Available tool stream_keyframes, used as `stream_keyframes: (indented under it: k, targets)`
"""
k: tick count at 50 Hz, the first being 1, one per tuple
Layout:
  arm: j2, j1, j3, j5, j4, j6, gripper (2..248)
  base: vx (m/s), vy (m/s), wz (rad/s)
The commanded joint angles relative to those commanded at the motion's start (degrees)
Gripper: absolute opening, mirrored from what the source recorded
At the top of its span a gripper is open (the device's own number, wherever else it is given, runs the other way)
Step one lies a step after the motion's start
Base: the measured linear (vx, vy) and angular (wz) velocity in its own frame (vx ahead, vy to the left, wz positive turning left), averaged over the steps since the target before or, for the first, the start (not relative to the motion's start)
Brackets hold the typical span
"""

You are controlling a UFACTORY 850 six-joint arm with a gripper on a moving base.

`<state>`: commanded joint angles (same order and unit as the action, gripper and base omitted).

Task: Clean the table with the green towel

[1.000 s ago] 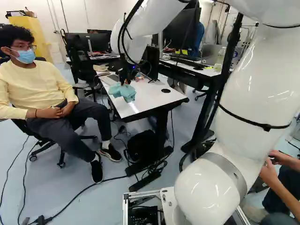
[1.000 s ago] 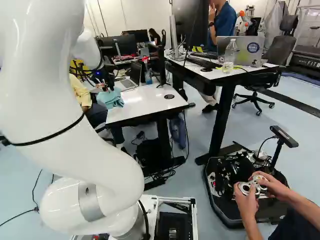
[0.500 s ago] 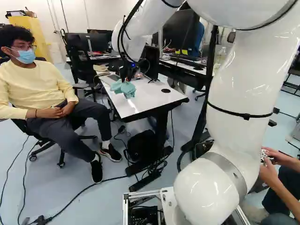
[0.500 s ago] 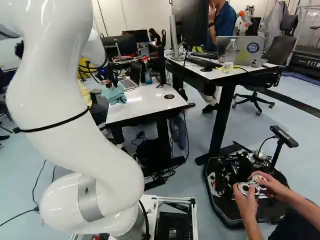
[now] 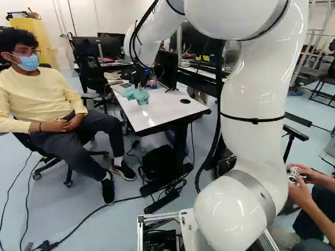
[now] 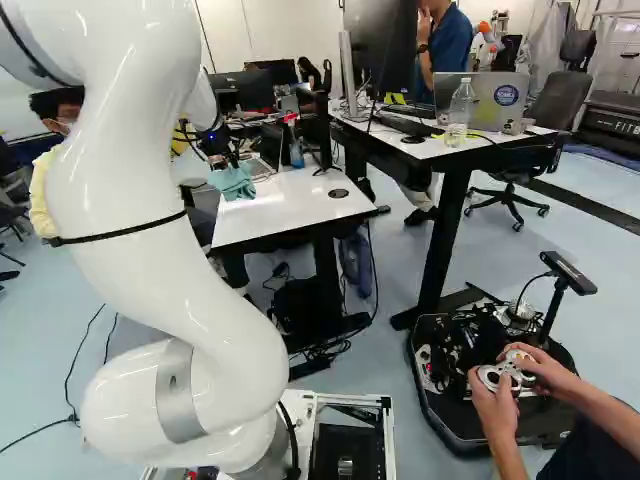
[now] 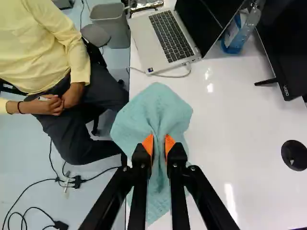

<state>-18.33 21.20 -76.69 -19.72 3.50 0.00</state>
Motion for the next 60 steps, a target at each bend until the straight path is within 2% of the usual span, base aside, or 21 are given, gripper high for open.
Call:
stream_keyframes:
  k: [25, 43, 60]
  targets:
    - [-7.45, 0.29, -9.17, 1.08, 0.0, 0.0, 51, 0.0, 0.0, 0.0]
    - [-12.45, 1.38, -15.59, 1.08, 0.0, 0.0, 51, 0.0, 0.0, 0.0]
    - [-14.61, 1.74, -17.04, 1.08, 0.0, 0.0, 51, 0.0, 0.0, 0.0]
